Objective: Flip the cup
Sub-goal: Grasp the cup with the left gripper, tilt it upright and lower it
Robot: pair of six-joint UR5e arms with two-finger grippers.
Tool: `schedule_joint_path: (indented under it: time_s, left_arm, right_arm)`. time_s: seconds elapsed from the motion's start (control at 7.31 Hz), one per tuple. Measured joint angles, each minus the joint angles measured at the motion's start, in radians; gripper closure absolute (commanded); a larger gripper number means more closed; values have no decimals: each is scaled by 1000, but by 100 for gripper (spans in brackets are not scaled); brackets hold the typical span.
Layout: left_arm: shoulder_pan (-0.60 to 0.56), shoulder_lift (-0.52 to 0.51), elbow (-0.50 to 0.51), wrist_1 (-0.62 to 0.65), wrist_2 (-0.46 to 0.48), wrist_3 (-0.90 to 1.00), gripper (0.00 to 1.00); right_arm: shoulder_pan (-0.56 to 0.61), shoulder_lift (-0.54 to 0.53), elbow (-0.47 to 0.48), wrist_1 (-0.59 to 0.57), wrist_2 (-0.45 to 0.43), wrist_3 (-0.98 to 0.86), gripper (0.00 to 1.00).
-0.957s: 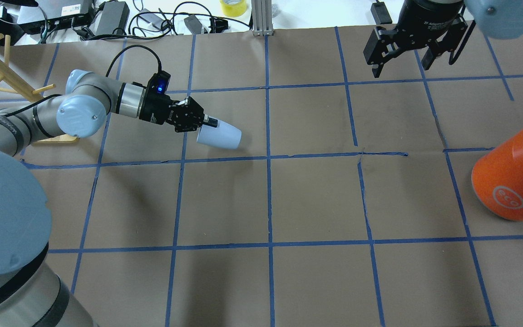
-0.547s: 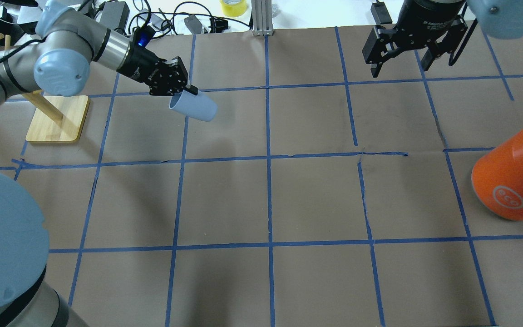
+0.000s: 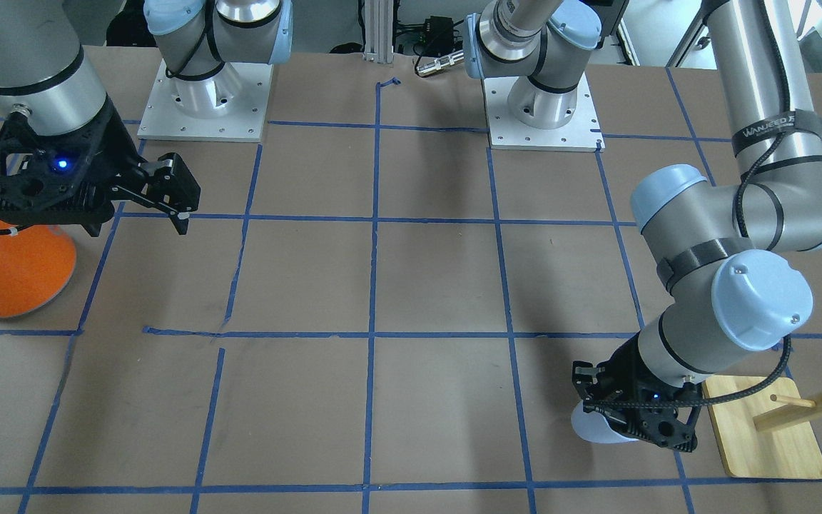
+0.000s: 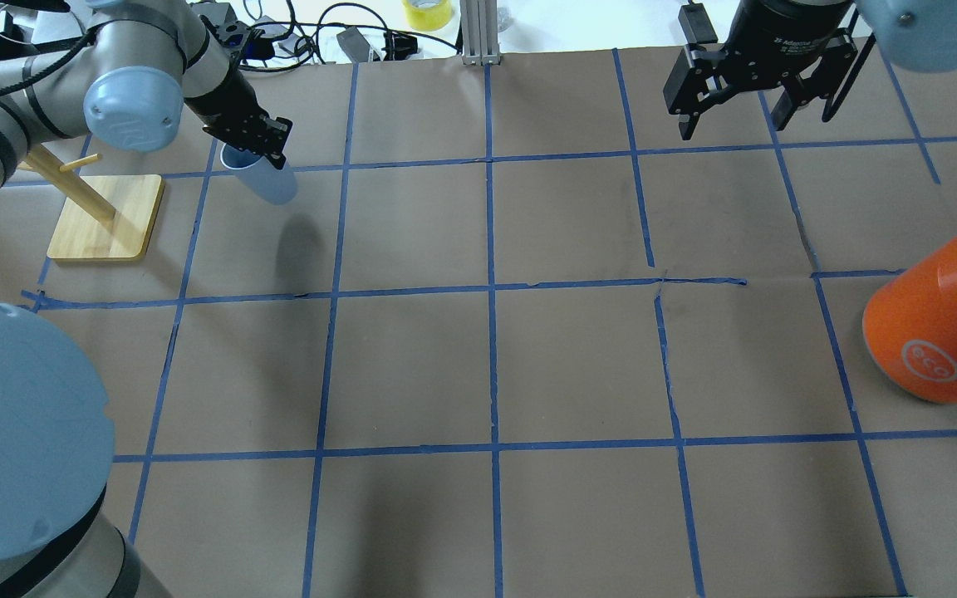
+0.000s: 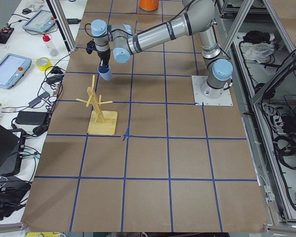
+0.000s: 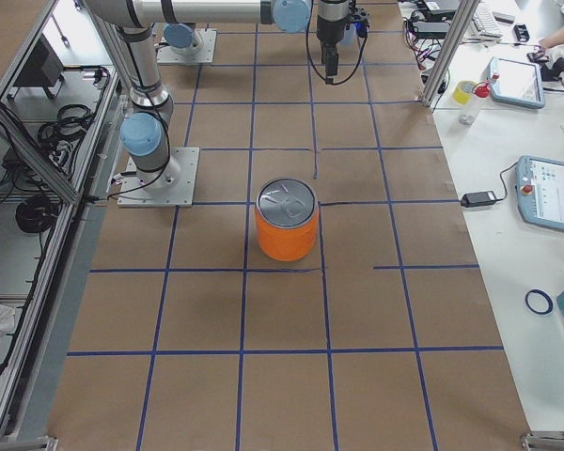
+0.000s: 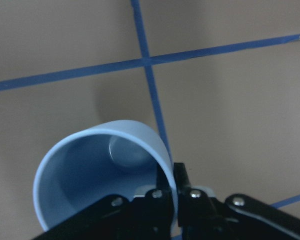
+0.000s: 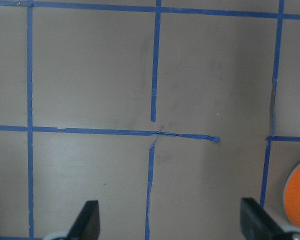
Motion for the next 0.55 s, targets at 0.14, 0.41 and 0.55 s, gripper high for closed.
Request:
schedule_joint_path:
  time_s: [0.14, 0.41, 0.55]
  left_arm:
    - [0, -8, -14, 13, 30, 23, 100]
    - [-2, -15, -44, 25, 89, 29, 29]
    - [-3, -15, -50, 27, 100, 27, 0]
  right_arm:
    - [0, 1, 0, -1, -2, 0, 0]
    - [0, 1, 0, 0, -7, 1, 0]
    - [0, 1, 0, 1, -8, 1, 0]
